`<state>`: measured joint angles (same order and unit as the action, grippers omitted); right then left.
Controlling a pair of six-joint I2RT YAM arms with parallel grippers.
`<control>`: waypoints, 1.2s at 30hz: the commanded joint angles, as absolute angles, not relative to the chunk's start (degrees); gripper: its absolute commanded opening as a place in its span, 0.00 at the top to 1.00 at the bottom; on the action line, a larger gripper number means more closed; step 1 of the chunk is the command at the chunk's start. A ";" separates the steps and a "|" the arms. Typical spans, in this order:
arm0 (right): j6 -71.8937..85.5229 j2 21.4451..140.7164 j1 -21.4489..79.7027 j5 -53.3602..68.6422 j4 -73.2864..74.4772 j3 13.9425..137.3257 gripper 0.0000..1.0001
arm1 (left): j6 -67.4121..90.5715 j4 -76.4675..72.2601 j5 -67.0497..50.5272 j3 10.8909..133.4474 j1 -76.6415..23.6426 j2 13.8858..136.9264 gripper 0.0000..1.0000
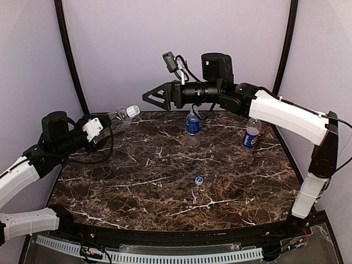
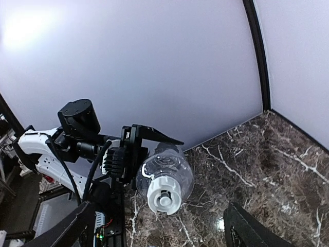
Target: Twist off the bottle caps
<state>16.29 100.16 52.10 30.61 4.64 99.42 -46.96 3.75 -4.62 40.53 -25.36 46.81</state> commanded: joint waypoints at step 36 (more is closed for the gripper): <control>25.52 115.03 54.67 31.73 14.20 116.63 0.98 | -51.60 -3.86 -2.53 38.77 -25.66 47.75 0.67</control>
<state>27.55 114.67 54.39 30.63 14.98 114.87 -51.29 -2.15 -0.95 39.29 -25.36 48.03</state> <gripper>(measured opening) 0.155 0.677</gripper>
